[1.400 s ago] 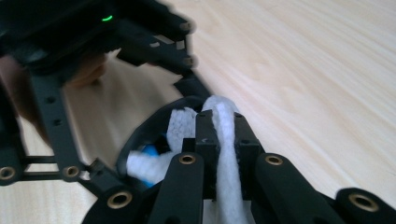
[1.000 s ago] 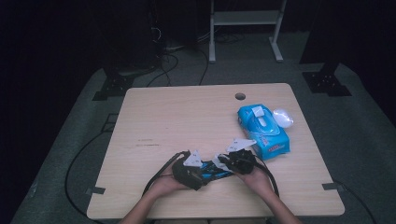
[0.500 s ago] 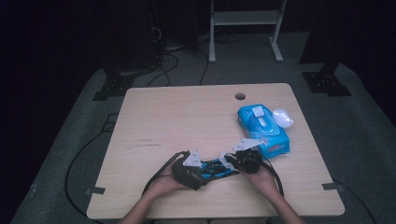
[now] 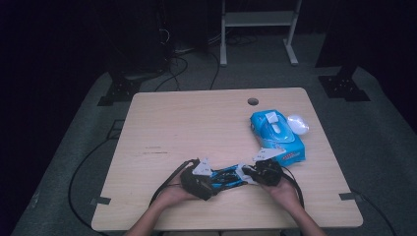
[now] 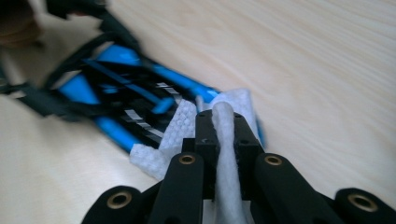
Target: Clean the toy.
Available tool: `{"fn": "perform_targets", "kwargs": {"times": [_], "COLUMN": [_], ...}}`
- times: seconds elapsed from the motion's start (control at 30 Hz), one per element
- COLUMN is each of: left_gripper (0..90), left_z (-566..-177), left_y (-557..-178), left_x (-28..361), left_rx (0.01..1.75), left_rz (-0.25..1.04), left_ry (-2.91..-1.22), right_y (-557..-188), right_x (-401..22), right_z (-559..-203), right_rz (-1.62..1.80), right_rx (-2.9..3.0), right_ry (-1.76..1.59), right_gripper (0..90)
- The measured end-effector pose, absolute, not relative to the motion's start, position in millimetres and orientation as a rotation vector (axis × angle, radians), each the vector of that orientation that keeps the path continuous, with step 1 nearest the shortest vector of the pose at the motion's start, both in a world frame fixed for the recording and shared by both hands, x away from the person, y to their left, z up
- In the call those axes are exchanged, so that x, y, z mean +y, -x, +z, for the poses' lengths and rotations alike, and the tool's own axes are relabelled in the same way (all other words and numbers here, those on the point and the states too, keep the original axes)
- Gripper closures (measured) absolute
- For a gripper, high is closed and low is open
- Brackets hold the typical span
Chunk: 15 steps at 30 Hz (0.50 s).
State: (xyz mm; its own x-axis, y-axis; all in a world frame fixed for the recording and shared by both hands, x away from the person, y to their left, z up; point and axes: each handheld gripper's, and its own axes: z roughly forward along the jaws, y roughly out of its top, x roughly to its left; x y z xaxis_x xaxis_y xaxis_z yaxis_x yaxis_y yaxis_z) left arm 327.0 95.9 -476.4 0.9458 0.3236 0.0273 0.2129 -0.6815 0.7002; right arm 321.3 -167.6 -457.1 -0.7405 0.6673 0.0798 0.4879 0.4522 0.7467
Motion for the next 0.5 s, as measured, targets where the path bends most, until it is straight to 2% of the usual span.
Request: {"fn": "perform_targets", "kwargs": {"times": [0.17, 0.33, 0.5], "left_gripper": [24.2, 24.2, 24.2], "left_z": [-476, -476, -477], "left_y": [-327, -327, -327], "left_x": [96, 96, 95], "left_rx": [0.375, 0.377, 0.373], "left_rz": [0.193, 0.193, 0.193], "left_ry": [-2.344, -2.345, -2.341], "right_y": [-309, -308, -311], "right_x": [-167, -187, -183], "right_z": [-457, -459, -458], "right_rz": [1.174, 1.155, 1.155], "right_rx": [2.510, 2.491, 2.489], "right_ry": [-0.945, -1.031, -1.019], "right_gripper": [84.1, 84.2, 84.2]}}
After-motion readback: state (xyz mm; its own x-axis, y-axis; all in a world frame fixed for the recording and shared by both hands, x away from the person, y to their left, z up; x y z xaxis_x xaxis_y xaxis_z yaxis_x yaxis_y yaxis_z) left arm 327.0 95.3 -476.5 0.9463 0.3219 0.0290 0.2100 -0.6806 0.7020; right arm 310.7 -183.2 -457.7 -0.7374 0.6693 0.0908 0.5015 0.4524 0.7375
